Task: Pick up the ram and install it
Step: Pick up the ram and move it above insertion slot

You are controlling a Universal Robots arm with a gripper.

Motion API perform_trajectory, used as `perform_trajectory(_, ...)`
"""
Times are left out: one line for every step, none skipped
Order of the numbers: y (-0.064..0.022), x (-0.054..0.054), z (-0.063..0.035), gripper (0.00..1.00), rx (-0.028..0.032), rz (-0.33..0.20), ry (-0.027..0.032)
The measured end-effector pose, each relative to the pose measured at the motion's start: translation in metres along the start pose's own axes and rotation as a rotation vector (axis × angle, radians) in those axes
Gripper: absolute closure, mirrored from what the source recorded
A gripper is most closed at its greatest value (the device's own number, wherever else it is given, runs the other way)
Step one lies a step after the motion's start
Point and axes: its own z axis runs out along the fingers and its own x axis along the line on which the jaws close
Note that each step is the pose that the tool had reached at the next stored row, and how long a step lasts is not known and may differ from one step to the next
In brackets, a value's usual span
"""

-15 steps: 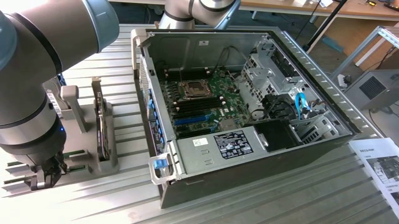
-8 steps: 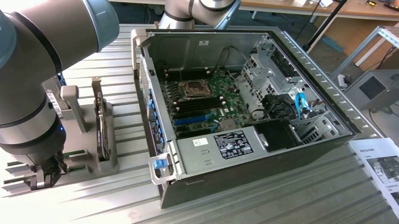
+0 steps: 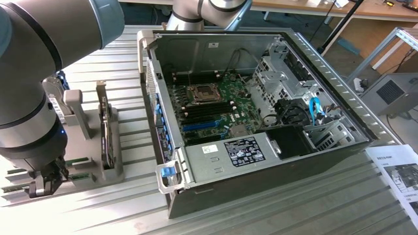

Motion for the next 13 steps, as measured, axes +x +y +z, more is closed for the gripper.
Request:
perform_trajectory(0.0, 0.0, -0.0018, 0.88, 0.0, 0.0, 0.0)
perform_trajectory(0.0001, 0.0, -0.0027, 0.88, 0.0, 0.0, 0.0)
perform_trajectory(0.0001, 0.0, -0.0033, 0.88, 0.0, 0.0, 0.0)
perform_trajectory(0.0001, 0.0, -0.0041, 0.88, 0.0, 0.0, 0.0)
perform_trajectory(0.0001, 0.0, -0.0047, 0.88, 0.0001, 0.0, -0.0001)
perform_trajectory(0.0001, 0.0, -0.0054, 0.88, 0.0, 0.0, 0.0)
perform_trajectory(0.0002, 0.0, -0.006, 0.88, 0.0, 0.0, 0.0)
perform_trajectory(0.0002, 0.0, -0.0067, 0.88, 0.0, 0.0, 0.0)
perform_trajectory(0.0002, 0.0, -0.0077, 0.88, 0.0, 0.0, 0.0)
perform_trajectory(0.0002, 0.0, -0.0085, 0.88, 0.0, 0.0, 0.0)
perform_trajectory(0.0003, 0.0, -0.0095, 0.88, -0.0001, 0.0, 0.0001)
perform_trajectory(0.0003, 0.0, -0.0109, 0.88, 0.0, 0.0, 0.0)
perform_trajectory(0.0003, 0.0, -0.0119, 0.88, 0.0, 0.0, 0.0)
